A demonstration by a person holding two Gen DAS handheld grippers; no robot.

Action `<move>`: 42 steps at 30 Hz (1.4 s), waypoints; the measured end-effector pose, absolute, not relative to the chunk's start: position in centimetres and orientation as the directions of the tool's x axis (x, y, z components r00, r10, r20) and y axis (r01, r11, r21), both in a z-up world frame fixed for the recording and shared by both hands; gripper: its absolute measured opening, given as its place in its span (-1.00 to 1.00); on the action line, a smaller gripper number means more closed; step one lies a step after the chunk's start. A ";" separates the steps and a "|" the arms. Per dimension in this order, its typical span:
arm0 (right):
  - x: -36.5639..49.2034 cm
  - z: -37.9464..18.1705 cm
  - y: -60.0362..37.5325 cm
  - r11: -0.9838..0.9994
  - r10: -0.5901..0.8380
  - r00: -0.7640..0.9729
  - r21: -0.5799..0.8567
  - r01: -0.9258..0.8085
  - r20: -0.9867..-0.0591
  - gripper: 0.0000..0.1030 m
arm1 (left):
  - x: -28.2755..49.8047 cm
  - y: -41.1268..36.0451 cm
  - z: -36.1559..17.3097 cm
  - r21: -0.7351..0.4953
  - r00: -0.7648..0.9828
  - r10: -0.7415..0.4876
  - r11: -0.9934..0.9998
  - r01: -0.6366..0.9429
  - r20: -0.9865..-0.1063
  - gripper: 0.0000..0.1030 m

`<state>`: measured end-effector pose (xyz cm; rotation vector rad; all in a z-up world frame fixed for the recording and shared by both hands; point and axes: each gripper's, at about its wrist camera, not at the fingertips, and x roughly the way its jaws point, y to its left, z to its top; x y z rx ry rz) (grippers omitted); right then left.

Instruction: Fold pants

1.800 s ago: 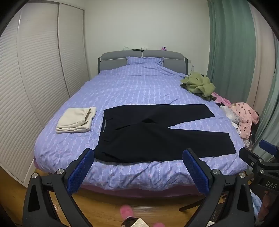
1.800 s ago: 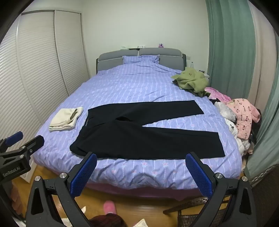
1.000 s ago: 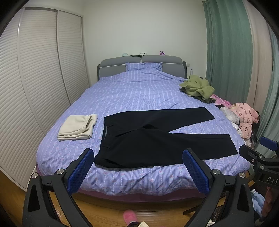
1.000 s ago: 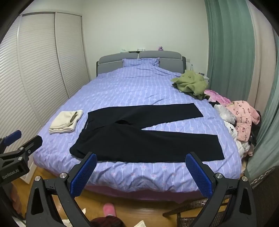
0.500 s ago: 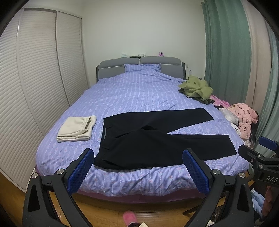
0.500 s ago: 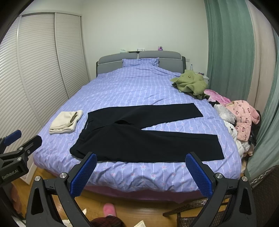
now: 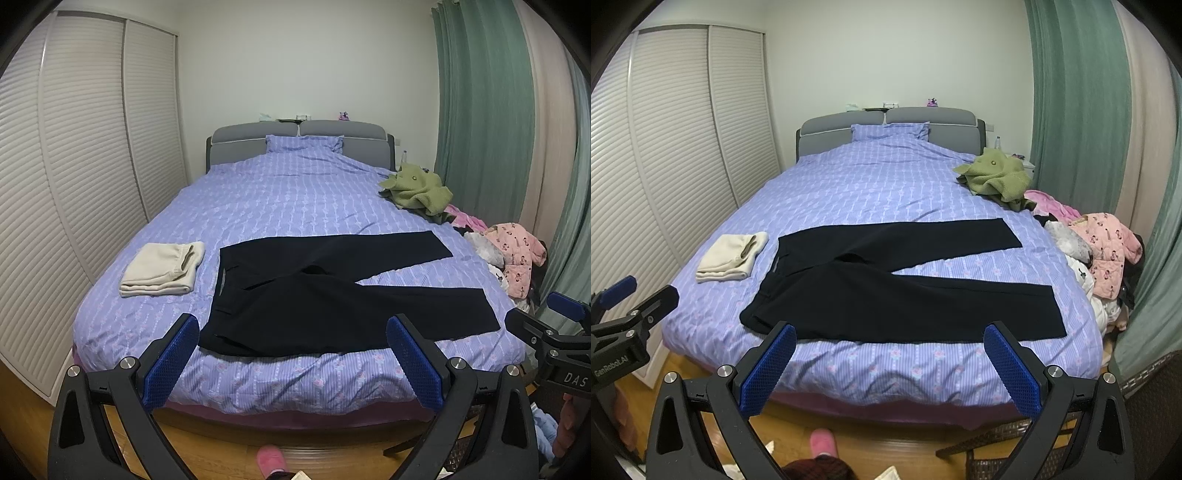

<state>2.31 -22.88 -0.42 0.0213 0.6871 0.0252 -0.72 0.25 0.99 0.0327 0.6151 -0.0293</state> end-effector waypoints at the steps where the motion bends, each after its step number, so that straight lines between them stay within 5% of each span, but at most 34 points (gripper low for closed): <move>1: 2.3 -0.4 -22.9 0.999 0.031 0.772 0.028 -0.017 -0.635 1.00 | -0.7 0.2 1.0 0.021 0.816 -0.018 0.999 0.037 -0.577 1.00; 42: 3.4 -1.7 -21.6 0.999 0.040 0.745 0.019 -0.037 -0.666 1.00 | 0.0 2.0 -0.7 0.015 0.805 0.024 1.000 -0.019 -0.593 1.00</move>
